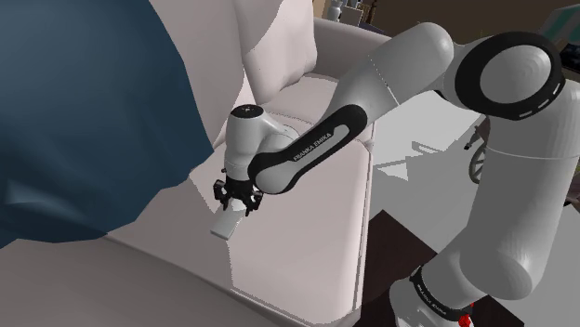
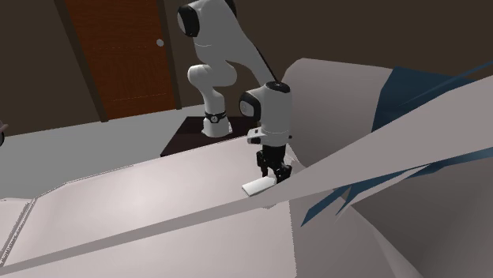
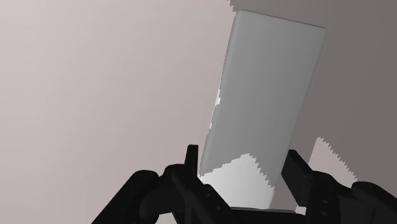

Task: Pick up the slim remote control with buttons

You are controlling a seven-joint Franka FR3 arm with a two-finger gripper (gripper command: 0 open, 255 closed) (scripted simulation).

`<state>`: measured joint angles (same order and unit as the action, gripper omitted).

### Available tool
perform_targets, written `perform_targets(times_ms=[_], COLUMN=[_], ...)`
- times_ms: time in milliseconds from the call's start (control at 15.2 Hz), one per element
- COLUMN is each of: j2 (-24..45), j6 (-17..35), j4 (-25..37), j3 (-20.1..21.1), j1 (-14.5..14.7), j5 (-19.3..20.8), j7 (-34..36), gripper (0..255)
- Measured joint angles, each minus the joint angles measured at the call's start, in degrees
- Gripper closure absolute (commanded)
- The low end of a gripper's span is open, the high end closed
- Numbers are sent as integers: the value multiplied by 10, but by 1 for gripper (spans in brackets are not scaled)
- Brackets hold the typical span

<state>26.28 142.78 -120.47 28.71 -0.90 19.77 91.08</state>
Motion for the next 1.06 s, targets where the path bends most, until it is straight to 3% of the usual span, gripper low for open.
perform_targets(times_ms=[1056], j2=[-85], j6=[-84], j4=[9], j3=[43], j1=[-33], j5=[-69], j7=[-46], gripper=[255])
